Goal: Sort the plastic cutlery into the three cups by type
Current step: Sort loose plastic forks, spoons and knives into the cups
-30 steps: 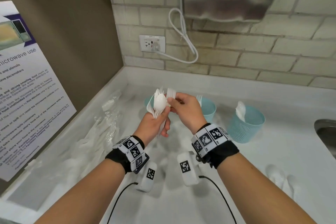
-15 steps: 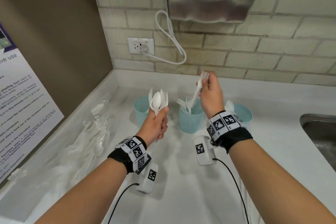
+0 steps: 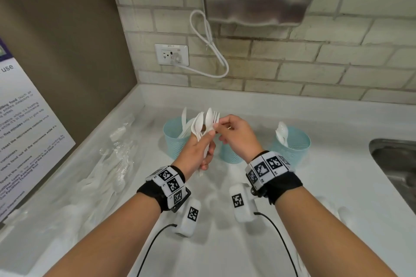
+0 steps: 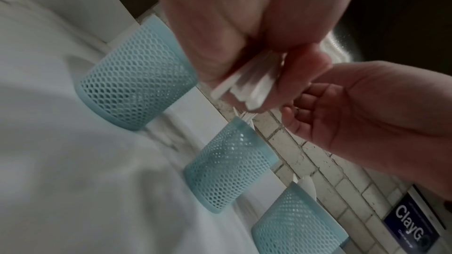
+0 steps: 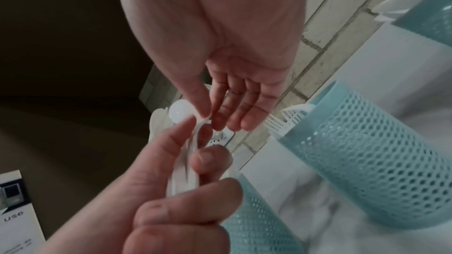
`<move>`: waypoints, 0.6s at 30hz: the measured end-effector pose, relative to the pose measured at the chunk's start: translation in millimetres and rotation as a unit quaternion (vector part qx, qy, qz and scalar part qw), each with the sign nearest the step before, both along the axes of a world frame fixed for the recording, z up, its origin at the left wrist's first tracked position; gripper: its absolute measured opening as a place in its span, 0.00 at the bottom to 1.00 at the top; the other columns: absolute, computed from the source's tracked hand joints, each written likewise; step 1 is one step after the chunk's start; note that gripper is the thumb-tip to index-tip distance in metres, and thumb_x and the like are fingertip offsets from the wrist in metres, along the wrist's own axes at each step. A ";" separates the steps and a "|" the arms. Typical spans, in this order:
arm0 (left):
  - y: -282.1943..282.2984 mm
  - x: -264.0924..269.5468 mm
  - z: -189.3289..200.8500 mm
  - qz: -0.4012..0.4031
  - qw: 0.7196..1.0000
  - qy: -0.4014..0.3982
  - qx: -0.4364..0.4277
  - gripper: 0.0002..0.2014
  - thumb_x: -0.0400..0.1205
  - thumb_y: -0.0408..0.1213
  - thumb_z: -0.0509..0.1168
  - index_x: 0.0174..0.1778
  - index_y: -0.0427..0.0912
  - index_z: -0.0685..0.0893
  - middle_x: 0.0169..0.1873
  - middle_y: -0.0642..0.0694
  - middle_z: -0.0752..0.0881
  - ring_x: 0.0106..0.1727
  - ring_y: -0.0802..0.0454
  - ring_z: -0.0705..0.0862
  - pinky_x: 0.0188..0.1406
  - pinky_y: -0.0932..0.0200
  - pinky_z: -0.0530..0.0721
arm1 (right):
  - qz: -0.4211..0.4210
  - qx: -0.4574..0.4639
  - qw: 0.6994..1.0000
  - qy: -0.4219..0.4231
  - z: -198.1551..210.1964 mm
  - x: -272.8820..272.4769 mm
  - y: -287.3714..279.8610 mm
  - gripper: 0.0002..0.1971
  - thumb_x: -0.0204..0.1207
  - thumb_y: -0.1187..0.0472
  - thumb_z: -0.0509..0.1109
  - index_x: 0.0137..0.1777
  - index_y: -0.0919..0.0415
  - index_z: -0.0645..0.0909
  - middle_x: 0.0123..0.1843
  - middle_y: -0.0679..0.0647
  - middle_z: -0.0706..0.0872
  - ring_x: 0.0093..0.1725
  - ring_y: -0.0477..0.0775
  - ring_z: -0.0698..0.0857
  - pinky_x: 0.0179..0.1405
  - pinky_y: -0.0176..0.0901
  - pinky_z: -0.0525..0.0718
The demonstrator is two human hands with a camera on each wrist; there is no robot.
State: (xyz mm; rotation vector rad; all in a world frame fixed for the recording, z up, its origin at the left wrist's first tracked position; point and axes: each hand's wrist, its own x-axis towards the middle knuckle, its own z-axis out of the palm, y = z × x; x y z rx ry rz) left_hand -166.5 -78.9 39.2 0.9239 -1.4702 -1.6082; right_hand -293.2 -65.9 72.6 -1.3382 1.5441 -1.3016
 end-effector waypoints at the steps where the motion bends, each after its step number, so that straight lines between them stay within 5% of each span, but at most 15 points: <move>1: 0.7 0.2 0.4 -0.003 1.000 0.002 -0.002 0.07 0.86 0.49 0.56 0.47 0.58 0.79 0.29 0.48 0.74 0.18 0.54 0.62 0.16 0.66 0.63 | -0.013 -0.002 1.000 -0.009 -0.9 -0.9 -1.5 0.04 0.79 0.65 0.67 0.43 0.58 0.77 0.36 0.50 0.81 0.32 0.45 0.79 0.27 0.24 0.77; 9: -3.7 1.5 0.7 0.026 0.999 -0.034 -0.030 0.08 0.87 0.47 0.54 0.53 0.50 0.75 0.29 0.47 0.80 0.16 0.56 0.64 0.14 0.65 0.67 | -0.135 -0.078 0.987 -0.042 26.7 -20.3 -5.5 0.06 0.82 0.66 0.59 0.49 0.53 0.70 0.36 0.53 0.83 0.27 0.49 0.80 0.31 0.39 0.79; 13: -10.3 -2.5 -5.7 0.069 0.995 -0.059 -0.051 0.10 0.87 0.44 0.55 0.44 0.46 0.76 0.23 0.49 0.70 0.17 0.59 0.66 0.16 0.64 0.68 | -0.221 -0.149 0.964 -0.016 33.4 -35.2 -8.4 0.05 0.82 0.66 0.58 0.50 0.55 0.70 0.40 0.52 0.79 0.29 0.52 0.82 0.27 0.29 0.79; 16: -14.5 -3.7 -11.2 0.081 0.991 -0.083 -0.068 0.08 0.86 0.46 0.57 0.46 0.46 0.73 0.24 0.53 0.66 0.22 0.58 0.64 0.19 0.68 0.65 | -0.231 -0.153 0.961 0.030 24.5 -42.3 -11.5 0.06 0.81 0.66 0.58 0.48 0.55 0.72 0.45 0.58 0.80 0.34 0.58 0.84 0.25 0.27 0.78; 18: -16.1 -4.8 -13.5 0.079 0.986 -0.106 -0.099 0.04 0.86 0.46 0.58 0.48 0.51 0.72 0.28 0.55 0.69 0.26 0.59 0.67 0.24 0.67 0.66 | -0.219 -0.116 0.968 0.038 12.5 -44.2 -12.8 0.06 0.81 0.66 0.58 0.49 0.54 0.74 0.44 0.58 0.81 0.31 0.53 0.84 0.29 0.29 0.80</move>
